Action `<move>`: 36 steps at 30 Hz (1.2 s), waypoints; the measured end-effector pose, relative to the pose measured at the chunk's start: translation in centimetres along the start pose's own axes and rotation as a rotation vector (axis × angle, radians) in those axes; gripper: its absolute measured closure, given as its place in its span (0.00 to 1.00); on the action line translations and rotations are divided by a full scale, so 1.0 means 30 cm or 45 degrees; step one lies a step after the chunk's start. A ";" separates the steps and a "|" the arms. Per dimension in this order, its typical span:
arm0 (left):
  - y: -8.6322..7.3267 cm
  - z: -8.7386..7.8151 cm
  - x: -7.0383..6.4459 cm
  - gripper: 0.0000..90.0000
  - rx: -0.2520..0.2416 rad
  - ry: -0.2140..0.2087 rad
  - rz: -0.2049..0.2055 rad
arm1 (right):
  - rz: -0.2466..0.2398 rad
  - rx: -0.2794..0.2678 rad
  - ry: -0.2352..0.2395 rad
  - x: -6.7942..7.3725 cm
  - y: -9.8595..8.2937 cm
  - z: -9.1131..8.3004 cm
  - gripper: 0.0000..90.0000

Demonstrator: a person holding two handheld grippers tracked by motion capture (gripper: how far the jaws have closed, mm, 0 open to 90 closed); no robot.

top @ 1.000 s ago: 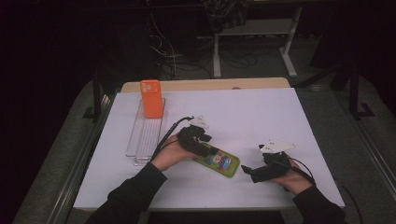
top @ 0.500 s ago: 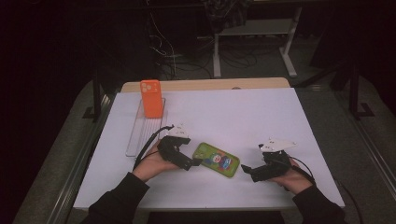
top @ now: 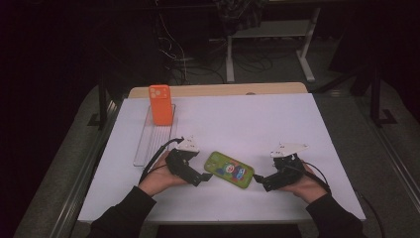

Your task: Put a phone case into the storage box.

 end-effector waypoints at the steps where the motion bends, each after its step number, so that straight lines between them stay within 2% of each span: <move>1: 0.001 -0.006 0.007 0.02 0.018 0.003 0.018 | 0.007 0.007 0.003 0.001 0.006 0.003 0.00; 3: 0.000 -0.009 0.009 0.02 0.003 0.002 -0.004 | 0.012 0.010 0.013 0.001 0.022 0.011 0.00; 15: 0.001 -0.012 0.013 0.00 0.001 0.010 0.003 | 0.031 -0.015 0.070 0.028 0.116 0.090 0.00; 19: -0.002 -0.009 0.012 0.00 -0.018 0.004 -0.027 | 0.014 -0.014 0.095 0.044 0.142 0.129 0.00; 27: -0.002 -0.011 0.015 0.00 -0.004 -0.001 -0.016 | -0.004 0.043 0.112 0.068 0.159 0.194 0.00; 32: -0.001 -0.010 0.015 0.00 0.009 -0.002 0.003 | -0.046 0.109 0.125 0.081 0.149 0.235 0.00; 36: -0.002 -0.008 0.015 0.00 0.006 -0.002 -0.002 | -0.071 0.166 0.122 0.091 0.138 0.266 0.00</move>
Point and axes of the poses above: each handheld gripper's, and its own axes: z roughly forward along the jaws, y roughly out of its top, x roughly to its left, the point moved 1 cm from there along z, roughly forward along the jaws, and after that the axes turned 3 degrees about -x, right-handed, at the moved point
